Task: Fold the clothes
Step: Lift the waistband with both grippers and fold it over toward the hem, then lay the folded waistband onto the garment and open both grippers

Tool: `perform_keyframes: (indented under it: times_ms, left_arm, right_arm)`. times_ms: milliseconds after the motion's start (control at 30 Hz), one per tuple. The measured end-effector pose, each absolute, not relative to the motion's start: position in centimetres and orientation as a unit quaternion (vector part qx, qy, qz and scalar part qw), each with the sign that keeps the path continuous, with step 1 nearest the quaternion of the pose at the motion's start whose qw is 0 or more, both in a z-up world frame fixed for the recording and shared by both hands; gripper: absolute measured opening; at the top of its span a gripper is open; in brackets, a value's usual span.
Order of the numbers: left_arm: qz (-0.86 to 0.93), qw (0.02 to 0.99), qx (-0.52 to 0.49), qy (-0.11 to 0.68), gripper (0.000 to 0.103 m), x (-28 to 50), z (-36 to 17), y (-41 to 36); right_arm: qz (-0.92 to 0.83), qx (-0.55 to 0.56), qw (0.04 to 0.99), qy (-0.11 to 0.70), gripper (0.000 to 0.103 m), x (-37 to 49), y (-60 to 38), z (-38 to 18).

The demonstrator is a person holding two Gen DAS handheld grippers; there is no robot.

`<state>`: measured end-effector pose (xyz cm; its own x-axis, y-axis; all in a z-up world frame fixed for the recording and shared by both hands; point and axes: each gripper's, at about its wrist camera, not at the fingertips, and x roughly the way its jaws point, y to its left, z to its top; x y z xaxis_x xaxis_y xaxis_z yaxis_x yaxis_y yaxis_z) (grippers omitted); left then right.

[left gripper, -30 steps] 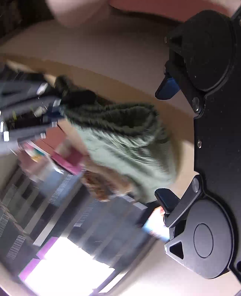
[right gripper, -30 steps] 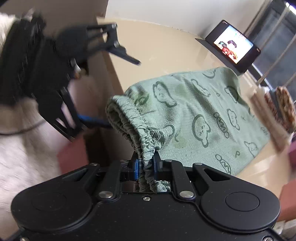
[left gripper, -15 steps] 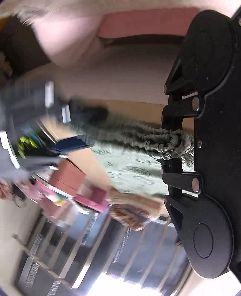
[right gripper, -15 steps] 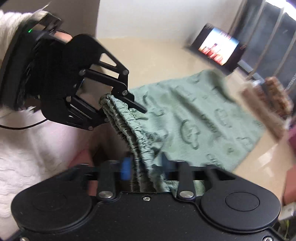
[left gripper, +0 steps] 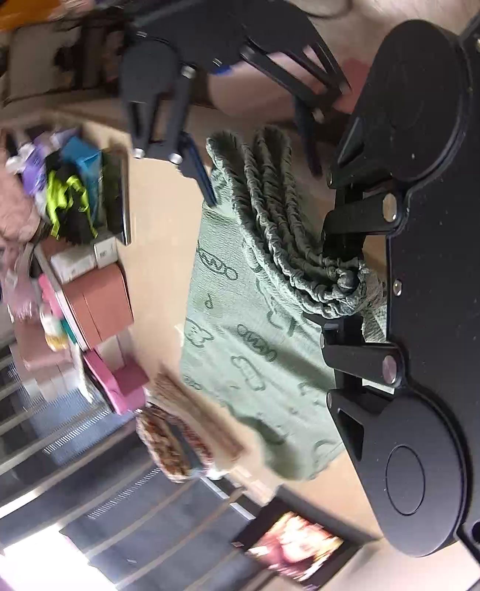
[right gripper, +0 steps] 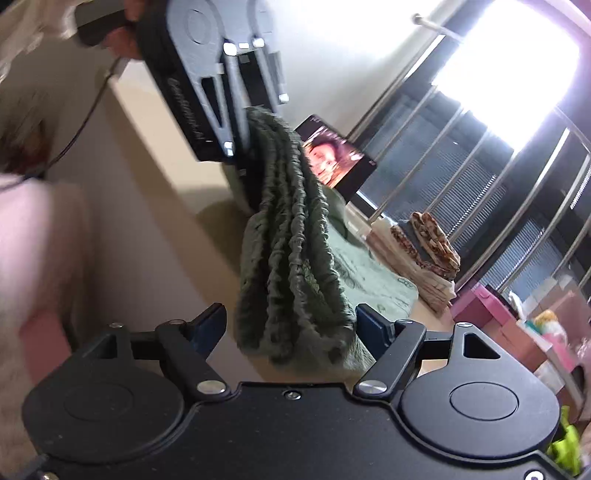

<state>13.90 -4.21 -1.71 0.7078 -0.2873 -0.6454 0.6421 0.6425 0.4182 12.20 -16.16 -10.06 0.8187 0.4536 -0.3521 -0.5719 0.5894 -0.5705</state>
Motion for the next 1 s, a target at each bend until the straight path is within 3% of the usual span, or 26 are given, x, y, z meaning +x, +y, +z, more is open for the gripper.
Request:
perform_keyframes:
  times_ms: [33,100,200,367,533,733,867,1000]
  left_arm:
    - [-0.267,0.866,0.323,0.274,0.021,13.6,-1.8,-4.0]
    - [-0.265,0.863,0.327,0.278,0.021,13.0,-2.0,-3.5]
    - [-0.279,0.855,0.334,0.282,0.021,11.9,-2.3,-2.8]
    - [-0.326,0.829,0.338,0.304,0.021,10.8,-0.7,-2.2]
    - [-0.389,0.792,0.344,0.322,0.021,11.2,4.2,-1.8]
    - [-0.351,0.804,0.358,0.319,0.023,20.0,9.5,-2.9]
    - [-0.307,0.802,0.358,0.367,0.023,30.2,7.2,-4.1]
    - [-0.284,0.801,0.325,0.414,0.023,38.3,3.7,-4.2]
  right_arm:
    - [0.290,-0.343,0.889,0.084,0.069,12.6,-16.1,-10.0]
    - [0.297,-0.342,0.888,0.086,0.030,13.1,-16.2,-9.6]
    - [0.327,-0.342,0.876,0.092,0.021,12.9,-17.2,-8.3]
    - [0.425,-0.310,0.835,0.159,0.018,13.4,-19.0,-3.9]
    - [0.508,-0.267,0.786,0.233,0.018,15.8,-20.6,2.2]
    - [0.511,-0.192,0.793,0.271,0.017,25.3,-22.6,9.0]
    - [0.488,-0.140,0.787,0.350,0.018,35.3,-22.3,8.0]
    - [0.451,-0.078,0.786,0.416,0.018,43.8,-21.6,3.1]
